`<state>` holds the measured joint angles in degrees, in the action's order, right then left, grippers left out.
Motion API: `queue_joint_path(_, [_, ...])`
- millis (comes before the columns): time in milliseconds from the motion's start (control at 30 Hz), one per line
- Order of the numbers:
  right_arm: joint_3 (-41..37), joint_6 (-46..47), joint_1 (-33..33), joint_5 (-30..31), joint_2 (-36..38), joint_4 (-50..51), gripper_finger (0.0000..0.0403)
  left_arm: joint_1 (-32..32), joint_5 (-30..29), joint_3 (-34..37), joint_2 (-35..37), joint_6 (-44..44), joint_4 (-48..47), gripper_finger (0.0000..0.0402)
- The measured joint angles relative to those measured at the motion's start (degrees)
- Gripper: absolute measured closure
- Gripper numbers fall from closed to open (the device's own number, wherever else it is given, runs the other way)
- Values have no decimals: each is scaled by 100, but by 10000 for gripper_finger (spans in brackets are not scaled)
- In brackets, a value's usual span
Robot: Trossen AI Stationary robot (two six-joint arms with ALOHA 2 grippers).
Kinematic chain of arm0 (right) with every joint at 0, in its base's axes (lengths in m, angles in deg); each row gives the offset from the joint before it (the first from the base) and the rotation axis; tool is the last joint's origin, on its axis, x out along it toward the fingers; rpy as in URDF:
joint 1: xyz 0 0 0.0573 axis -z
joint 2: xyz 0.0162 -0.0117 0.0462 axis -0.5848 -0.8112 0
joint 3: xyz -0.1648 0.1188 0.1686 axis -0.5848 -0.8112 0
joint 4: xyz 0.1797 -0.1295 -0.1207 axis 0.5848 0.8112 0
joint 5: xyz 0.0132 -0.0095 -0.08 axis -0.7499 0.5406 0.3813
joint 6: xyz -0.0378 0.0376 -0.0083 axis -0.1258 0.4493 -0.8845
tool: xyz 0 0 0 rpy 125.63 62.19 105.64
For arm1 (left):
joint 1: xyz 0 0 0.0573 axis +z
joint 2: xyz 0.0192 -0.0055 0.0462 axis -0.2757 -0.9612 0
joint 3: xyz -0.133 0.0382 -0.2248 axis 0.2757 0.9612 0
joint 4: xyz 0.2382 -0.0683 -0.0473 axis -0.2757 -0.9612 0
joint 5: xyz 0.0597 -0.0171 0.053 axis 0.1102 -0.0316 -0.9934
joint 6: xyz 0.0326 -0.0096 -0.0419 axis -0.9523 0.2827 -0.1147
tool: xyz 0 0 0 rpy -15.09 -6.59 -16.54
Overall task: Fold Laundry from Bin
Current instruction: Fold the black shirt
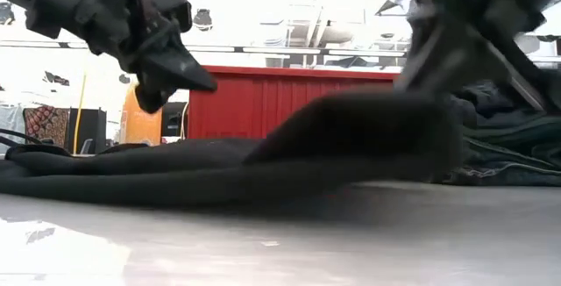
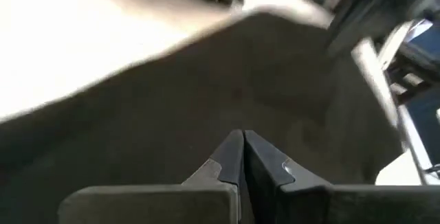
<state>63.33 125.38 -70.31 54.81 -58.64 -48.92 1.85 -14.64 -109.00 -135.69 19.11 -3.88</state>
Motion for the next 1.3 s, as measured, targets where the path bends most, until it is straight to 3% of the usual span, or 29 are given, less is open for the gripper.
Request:
queue_joint_path(433, [26, -2318, 401, -682, 1614, -361, 371, 31, 631, -1743, -2319, -53, -162, 401])
queue_joint_path(600, [26, -2986, 482, -829, 1814, -1034, 372, 137, 1134, -2582, -3100, 24, -440, 401])
queue_joint_path(867, [26, -3038, 803, -1466, 1632, -1025, 370, 275, 2032, -3766, -4000, -349, -770, 401])
queue_joint_path(1067, [32, -2910, 762, -1665, 1509, -971, 370, 513, 2017, -3829, -3530, -650, -1813, 402])
queue_joint_path(1300, [33, -2867, 756, -1724, 1536, -937, 371, 675, 1095, -3812, -1848, -1719, -3771, 402])
